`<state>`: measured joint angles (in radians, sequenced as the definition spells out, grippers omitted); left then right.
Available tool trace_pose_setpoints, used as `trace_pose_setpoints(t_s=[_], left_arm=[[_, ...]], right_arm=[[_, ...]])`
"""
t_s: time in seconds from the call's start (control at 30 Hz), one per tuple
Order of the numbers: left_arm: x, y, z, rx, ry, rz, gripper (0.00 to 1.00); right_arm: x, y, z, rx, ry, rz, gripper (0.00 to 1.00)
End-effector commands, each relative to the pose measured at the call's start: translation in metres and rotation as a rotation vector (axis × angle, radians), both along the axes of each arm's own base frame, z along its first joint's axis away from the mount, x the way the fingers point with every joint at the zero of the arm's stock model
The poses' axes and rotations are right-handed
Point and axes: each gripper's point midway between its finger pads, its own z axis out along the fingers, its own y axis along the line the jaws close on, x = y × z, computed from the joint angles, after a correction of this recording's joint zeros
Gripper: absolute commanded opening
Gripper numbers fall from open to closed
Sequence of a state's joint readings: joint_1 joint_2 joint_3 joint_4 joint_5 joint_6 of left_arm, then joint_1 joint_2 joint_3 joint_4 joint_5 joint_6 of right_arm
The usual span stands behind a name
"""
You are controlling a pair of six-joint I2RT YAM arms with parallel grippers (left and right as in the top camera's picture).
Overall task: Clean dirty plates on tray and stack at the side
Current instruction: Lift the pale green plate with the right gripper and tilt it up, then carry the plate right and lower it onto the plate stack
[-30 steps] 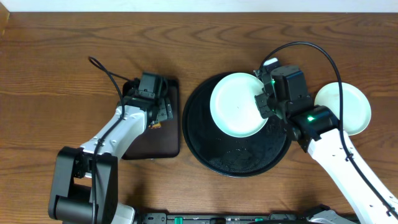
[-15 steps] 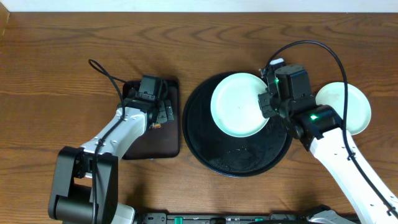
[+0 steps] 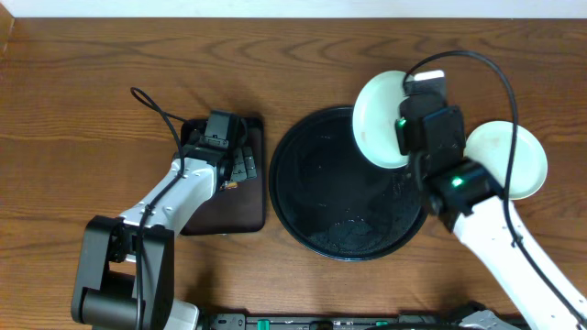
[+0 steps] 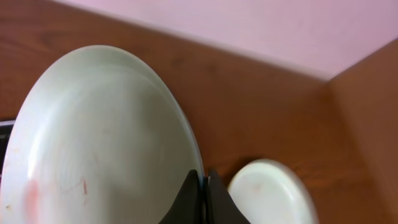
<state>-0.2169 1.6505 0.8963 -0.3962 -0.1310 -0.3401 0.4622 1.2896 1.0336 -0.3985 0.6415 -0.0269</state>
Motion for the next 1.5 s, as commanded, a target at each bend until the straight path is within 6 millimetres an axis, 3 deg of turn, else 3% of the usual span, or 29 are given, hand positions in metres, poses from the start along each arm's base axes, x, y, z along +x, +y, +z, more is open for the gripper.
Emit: trace_pose_setpoints(t_s=[0.0,0.1,0.2,0.37,0.53,0.7,0.77,0.87,0.93,1.0,1.17,1.27,1.37,1.47], left_arm=[[-0.003,0.004,-0.003,0.012,0.01,0.013,1.0],[-0.003,0.004,-0.003,0.012,0.01,0.013,1.0],[-0.003,0.004,-0.003,0.012,0.01,0.013,1.0],[-0.003,0.004,-0.003,0.012,0.01,0.013,1.0],[-0.003,0.004,-0.003,0.012,0.01,0.013,0.99],[-0.003,0.004,-0.003,0.012,0.01,0.013,0.99],[-0.003,0.004,-0.003,0.012,0.01,0.013,0.99],[-0.003,0.004,-0.003,0.012,0.01,0.013,0.99],[-0.003,0.004,-0.003,0.012,0.01,0.013,0.99],[-0.003,0.004,-0.003,0.012,0.01,0.013,0.99],[-0.003,0.004,-0.003,0.012,0.01,0.013,0.99],[-0.003,0.004,-0.003,0.012,0.01,0.013,0.99],[-0.003,0.004,-0.003,0.012,0.01,0.013,0.99],[-0.003,0.004,-0.003,0.012,0.01,0.013,0.99]], right_arm=[[-0.026,0.004,0.064,-0.274,-0.151,-0.065,0.01],[-0.046,0.024,0.081,-0.401,-0.201,-0.086,0.01],[-0.057,0.047,0.083,-0.436,-0.221,-0.045,0.01],[-0.055,0.064,0.071,-0.466,-0.201,-0.004,0.01],[-0.041,0.074,0.043,-0.492,-0.138,0.035,0.01],[-0.02,0.097,-0.019,-0.227,0.031,0.218,0.01],[-0.013,0.093,-0.038,-0.073,0.106,0.241,0.01],[-0.004,0.078,-0.046,0.171,0.171,0.232,0.01],[0.002,0.063,-0.043,0.334,0.194,0.235,0.01],[0.01,0.035,-0.035,0.49,0.191,0.196,0.01],[0.017,-0.08,-0.035,0.687,0.147,-0.063,0.01],[0.004,-0.165,-0.047,0.719,0.109,-0.293,0.01],[-0.018,-0.233,-0.06,0.789,0.063,-0.518,0.01],[-0.037,-0.275,-0.075,0.834,0.044,-0.664,0.01]])
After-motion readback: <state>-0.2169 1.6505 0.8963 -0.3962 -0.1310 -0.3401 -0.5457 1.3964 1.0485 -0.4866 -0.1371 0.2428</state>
